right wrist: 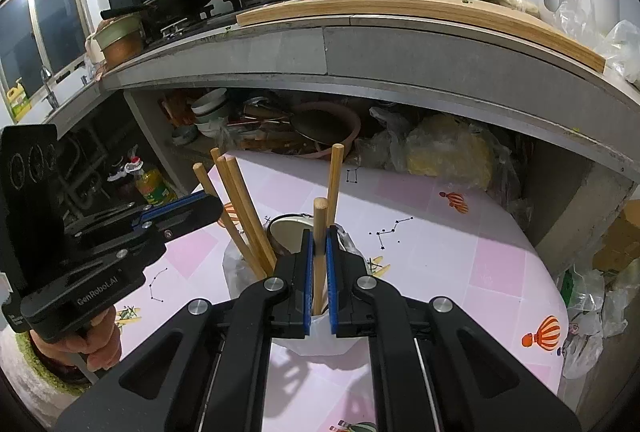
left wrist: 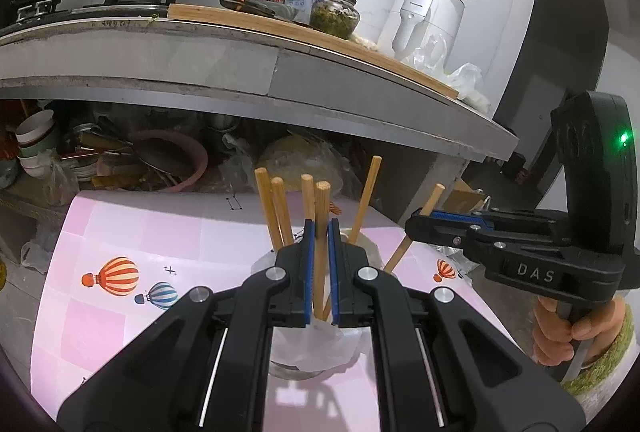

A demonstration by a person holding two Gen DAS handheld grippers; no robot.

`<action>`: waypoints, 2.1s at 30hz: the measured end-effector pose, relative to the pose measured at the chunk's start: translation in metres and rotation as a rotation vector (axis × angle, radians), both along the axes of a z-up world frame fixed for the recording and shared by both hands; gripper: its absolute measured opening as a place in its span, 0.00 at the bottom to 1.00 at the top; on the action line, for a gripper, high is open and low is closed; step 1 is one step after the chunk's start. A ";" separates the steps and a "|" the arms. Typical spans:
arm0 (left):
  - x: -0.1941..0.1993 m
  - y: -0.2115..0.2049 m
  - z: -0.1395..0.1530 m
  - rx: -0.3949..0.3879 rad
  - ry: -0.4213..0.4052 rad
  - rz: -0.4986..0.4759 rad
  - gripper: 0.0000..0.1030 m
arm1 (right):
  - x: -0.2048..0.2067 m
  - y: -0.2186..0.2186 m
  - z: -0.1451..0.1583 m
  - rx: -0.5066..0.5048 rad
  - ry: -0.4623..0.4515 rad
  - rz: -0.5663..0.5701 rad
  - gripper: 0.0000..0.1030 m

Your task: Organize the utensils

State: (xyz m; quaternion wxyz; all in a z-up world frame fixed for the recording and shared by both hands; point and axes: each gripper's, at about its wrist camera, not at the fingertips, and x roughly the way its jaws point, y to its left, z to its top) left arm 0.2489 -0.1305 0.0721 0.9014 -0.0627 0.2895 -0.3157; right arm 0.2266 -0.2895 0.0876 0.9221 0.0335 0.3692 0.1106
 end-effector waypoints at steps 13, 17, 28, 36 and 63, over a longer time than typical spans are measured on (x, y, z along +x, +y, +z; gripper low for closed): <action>-0.017 0.008 0.009 -0.012 -0.032 0.013 0.42 | -0.023 -0.011 0.014 0.046 -0.041 -0.019 0.31; -0.029 0.014 0.014 -0.028 -0.032 0.013 0.54 | -0.039 -0.018 0.022 0.088 -0.069 -0.032 0.37; -0.104 0.034 0.002 0.041 -0.047 0.072 0.86 | -0.142 -0.012 0.001 0.036 -0.190 -0.167 0.69; -0.147 0.034 -0.028 0.168 -0.047 0.124 0.91 | -0.192 0.004 -0.042 -0.057 -0.222 -0.307 0.71; -0.158 0.037 -0.043 0.231 -0.025 0.289 0.92 | -0.204 0.010 -0.051 -0.088 -0.221 -0.330 0.71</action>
